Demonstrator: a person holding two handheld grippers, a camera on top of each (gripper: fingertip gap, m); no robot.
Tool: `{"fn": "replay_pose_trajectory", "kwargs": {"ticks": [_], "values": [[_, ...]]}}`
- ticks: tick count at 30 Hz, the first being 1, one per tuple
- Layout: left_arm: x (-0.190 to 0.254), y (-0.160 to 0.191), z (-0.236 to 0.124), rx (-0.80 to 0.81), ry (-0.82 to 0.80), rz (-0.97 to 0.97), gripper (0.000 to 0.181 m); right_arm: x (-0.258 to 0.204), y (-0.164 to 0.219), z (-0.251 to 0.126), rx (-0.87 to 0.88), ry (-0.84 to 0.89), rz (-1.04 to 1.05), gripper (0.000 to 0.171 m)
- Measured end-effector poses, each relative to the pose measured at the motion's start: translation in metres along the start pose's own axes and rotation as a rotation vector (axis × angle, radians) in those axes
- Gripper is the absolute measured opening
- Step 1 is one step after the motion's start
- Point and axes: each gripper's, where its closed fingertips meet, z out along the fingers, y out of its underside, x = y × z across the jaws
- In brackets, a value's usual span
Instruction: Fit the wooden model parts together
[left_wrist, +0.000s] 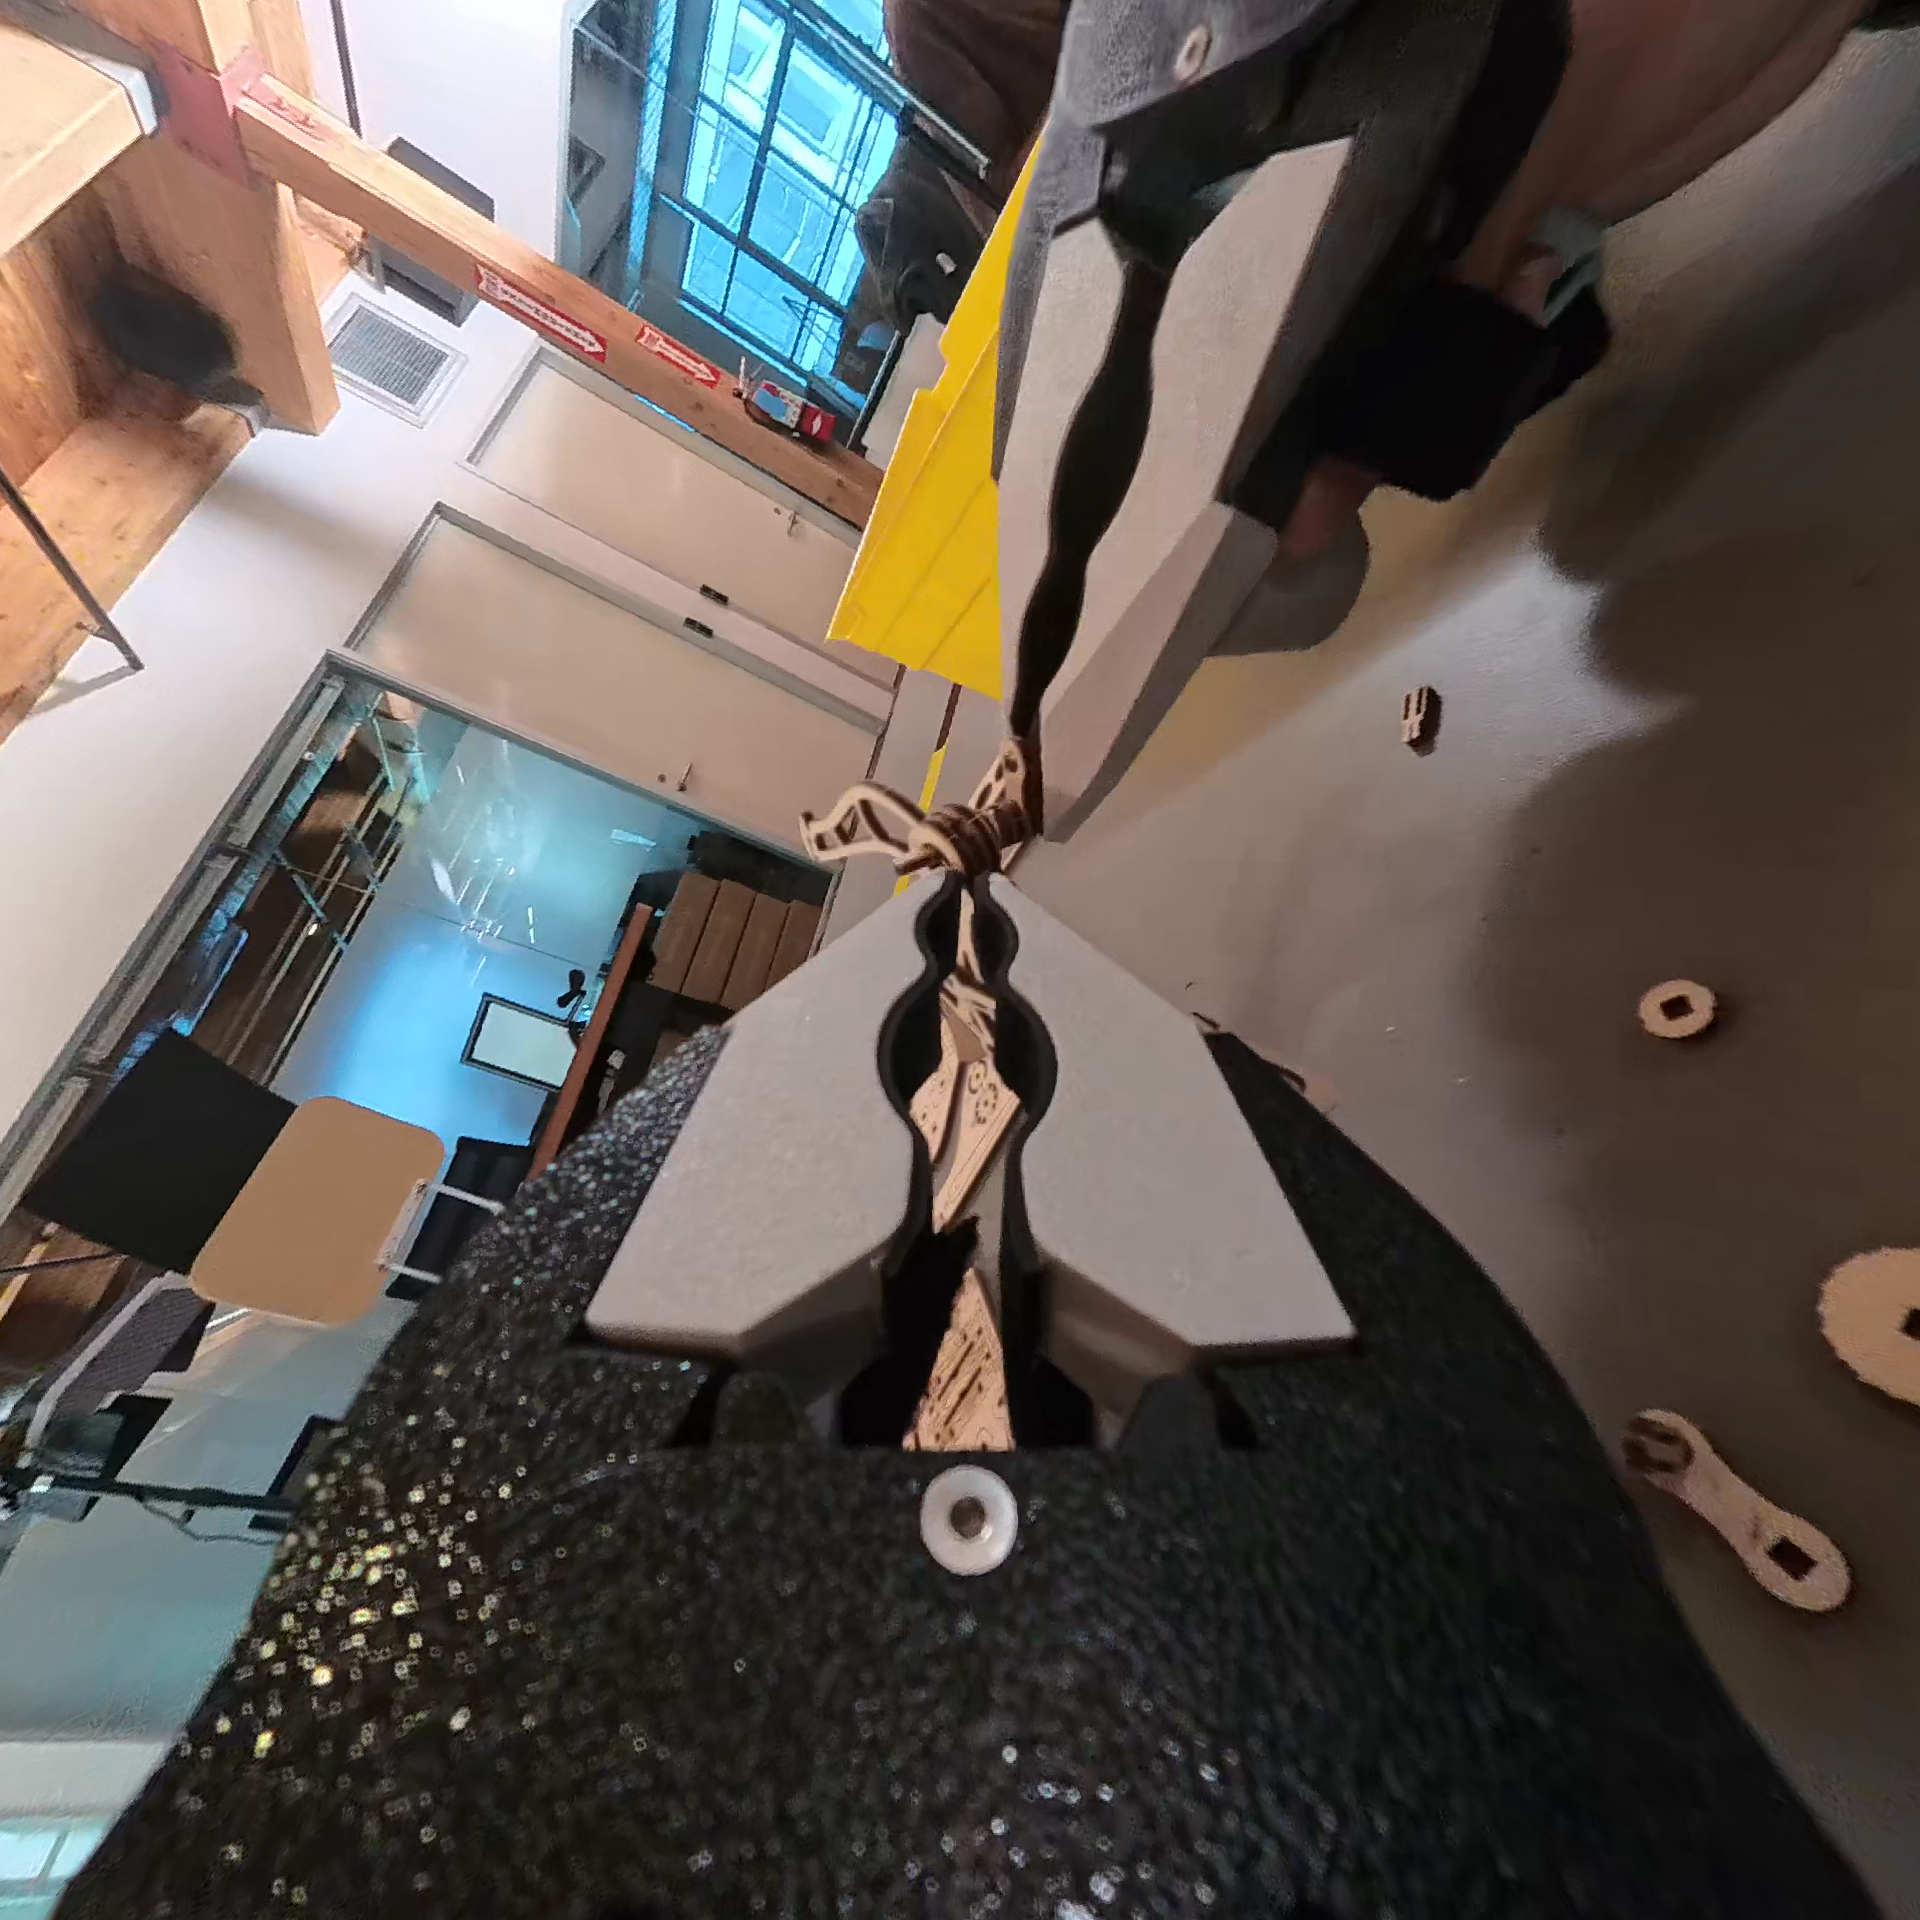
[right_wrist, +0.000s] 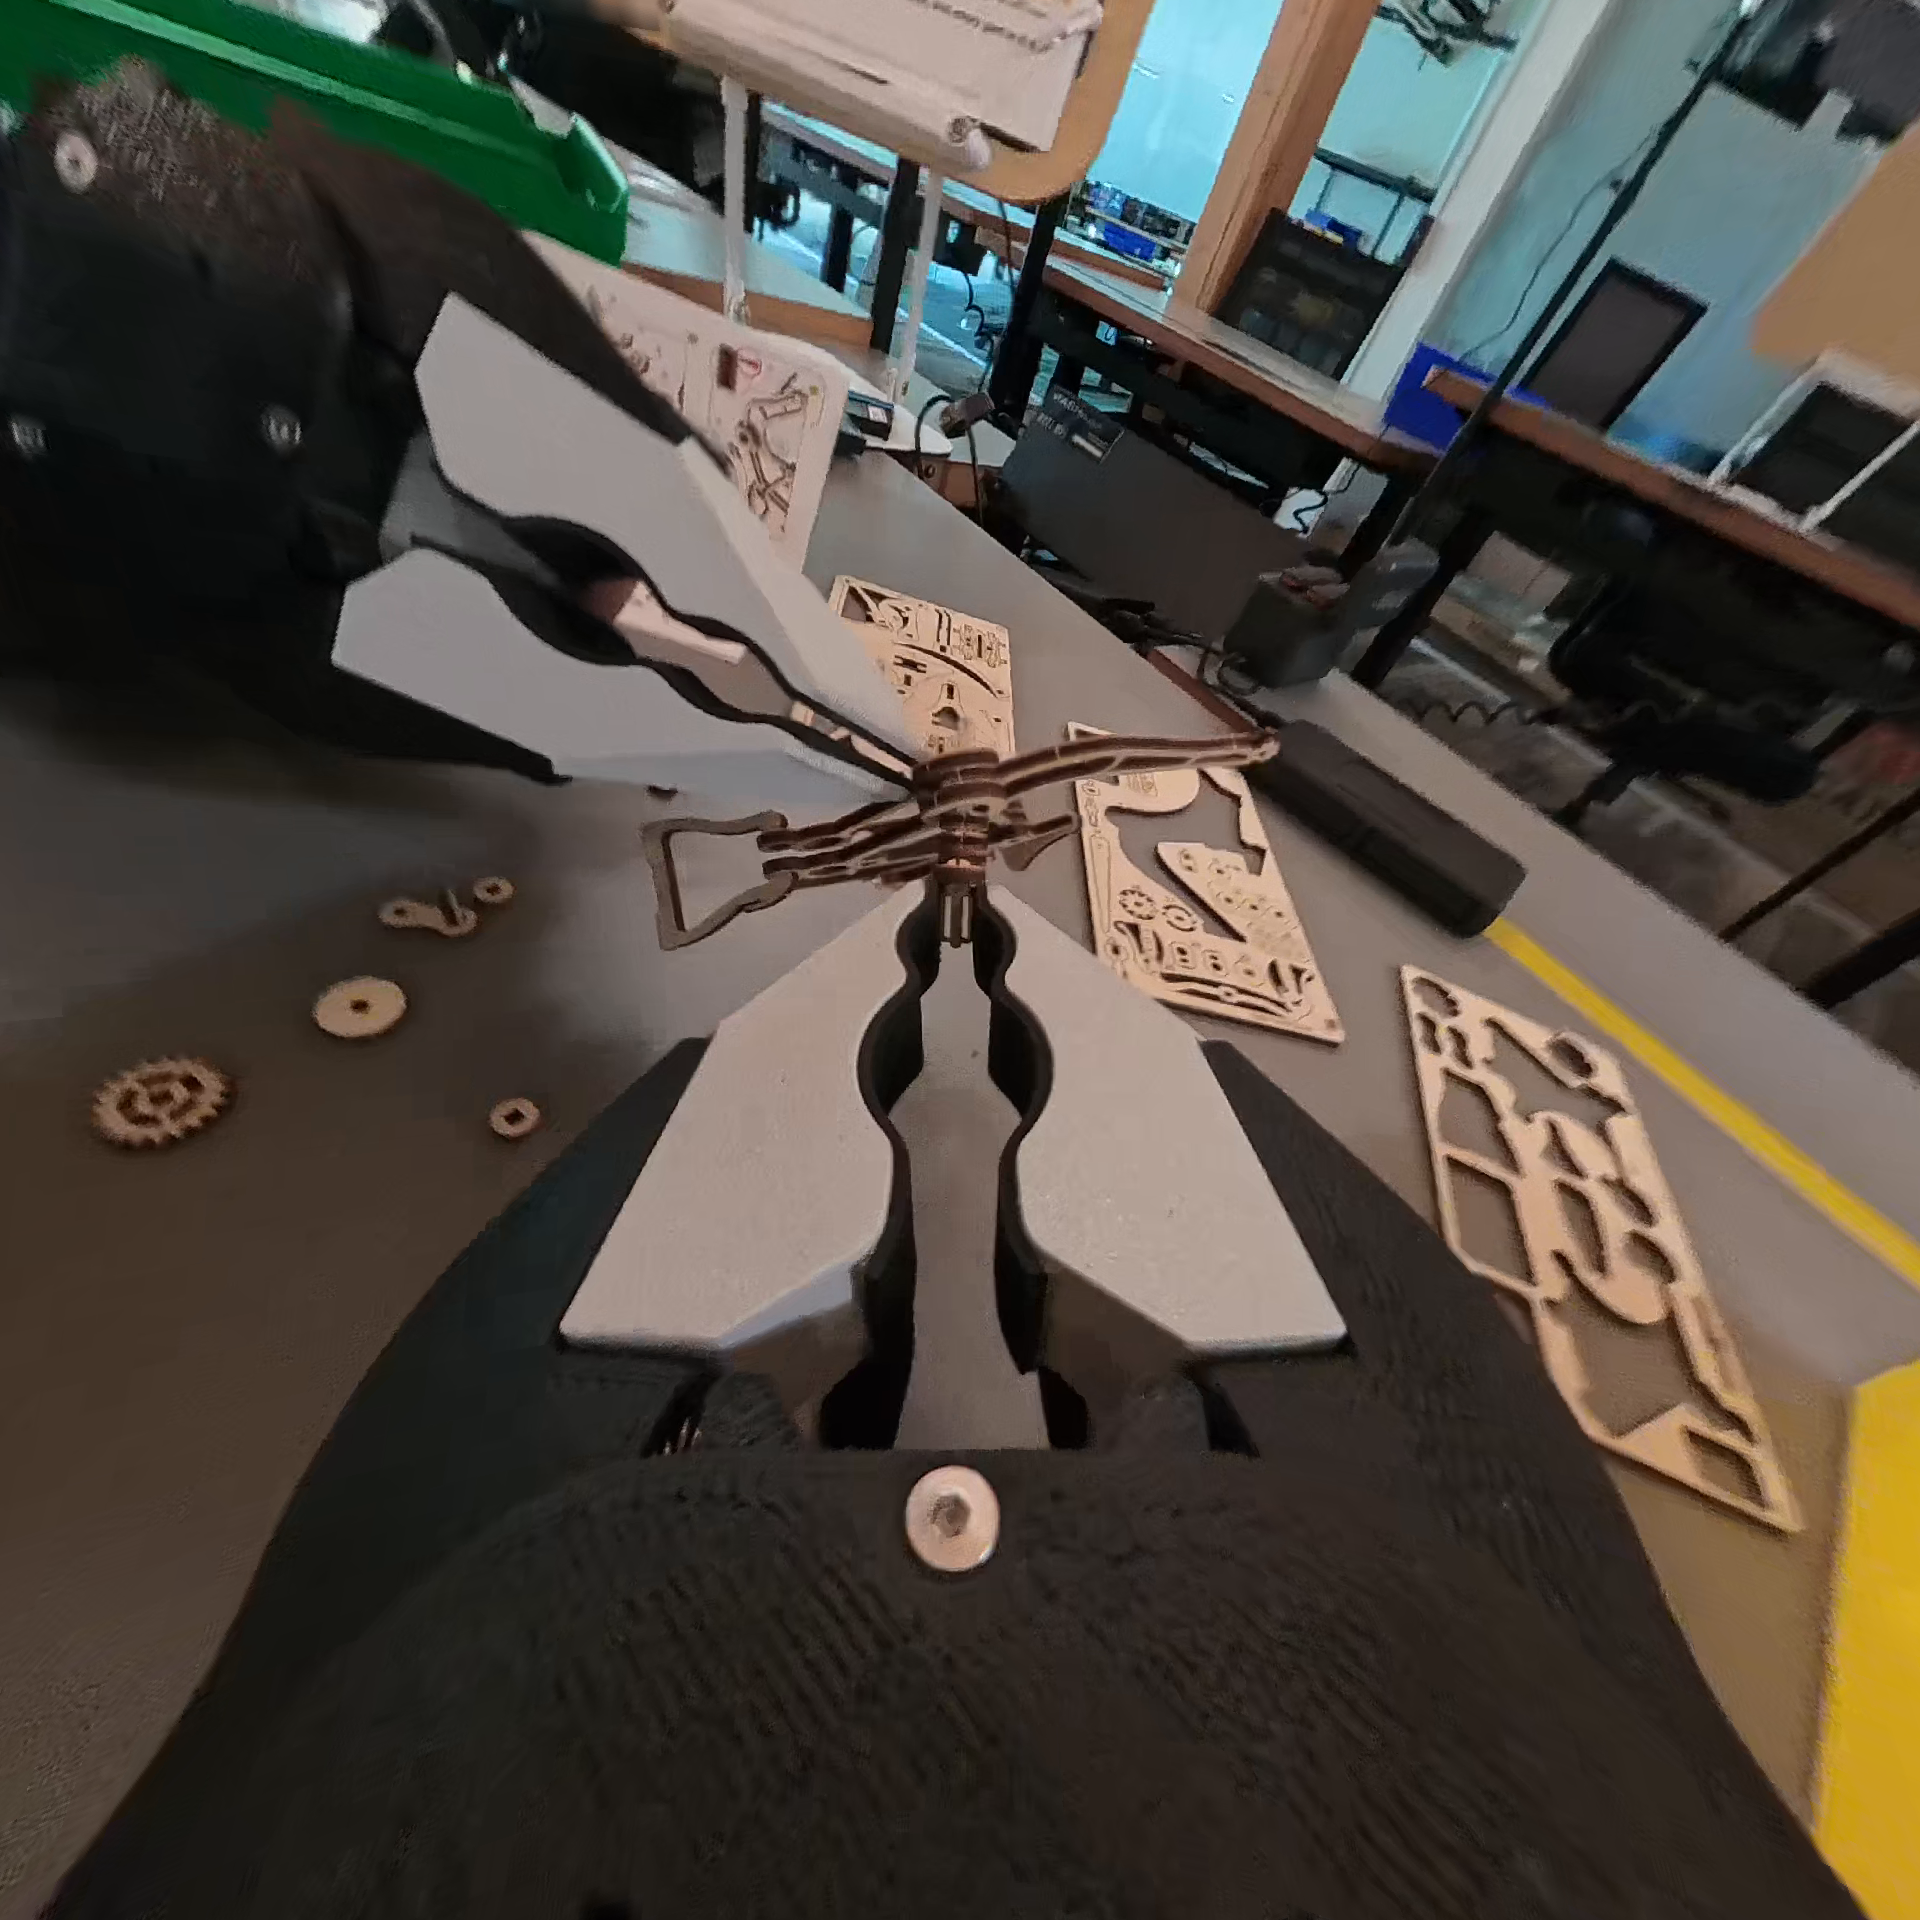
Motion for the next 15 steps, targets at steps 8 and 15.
{"fn": "replay_pose_trajectory", "kwargs": {"ticks": [8, 15], "values": [[0.012, -0.003, -0.004, 0.049, 0.095, -0.072, 0.001, -0.005, 0.006, -0.004, -0.018, 0.003, -0.325, 0.003], [0.015, -0.009, -0.007, 0.089, 0.159, -0.159, 0.001, -0.008, 0.005, -0.004, -0.016, 0.005, -0.382, 0.003]]}}
